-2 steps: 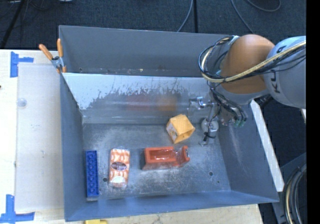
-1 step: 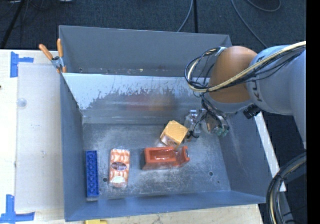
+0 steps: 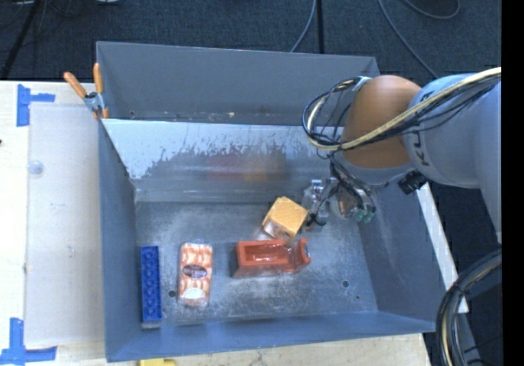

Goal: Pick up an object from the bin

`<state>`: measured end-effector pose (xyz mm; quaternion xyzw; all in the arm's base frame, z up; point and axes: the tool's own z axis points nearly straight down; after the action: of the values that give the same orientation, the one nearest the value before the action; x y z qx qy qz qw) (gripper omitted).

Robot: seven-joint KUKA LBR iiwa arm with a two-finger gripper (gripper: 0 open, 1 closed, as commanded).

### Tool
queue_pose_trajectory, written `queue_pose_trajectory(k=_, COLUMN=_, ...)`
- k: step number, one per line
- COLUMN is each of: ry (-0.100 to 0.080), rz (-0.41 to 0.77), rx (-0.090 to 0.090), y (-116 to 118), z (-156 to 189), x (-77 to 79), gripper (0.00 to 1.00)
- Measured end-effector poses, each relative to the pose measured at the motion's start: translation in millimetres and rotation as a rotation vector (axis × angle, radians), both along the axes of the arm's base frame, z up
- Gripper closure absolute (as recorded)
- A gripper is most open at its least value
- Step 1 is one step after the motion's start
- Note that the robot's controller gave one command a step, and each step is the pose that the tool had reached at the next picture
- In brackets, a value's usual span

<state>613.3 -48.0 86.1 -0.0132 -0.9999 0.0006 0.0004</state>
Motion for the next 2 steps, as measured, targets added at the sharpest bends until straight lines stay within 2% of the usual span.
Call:
queue_pose_trajectory(k=1, ry=0.001, rz=0.404, rx=0.002, y=42.8, z=-5.8, x=-32.7, gripper=0.0)
queue_pose_trajectory(k=2, ry=0.001, rz=0.404, rx=0.001, y=42.6, z=-5.7, x=-32.6, gripper=0.0)
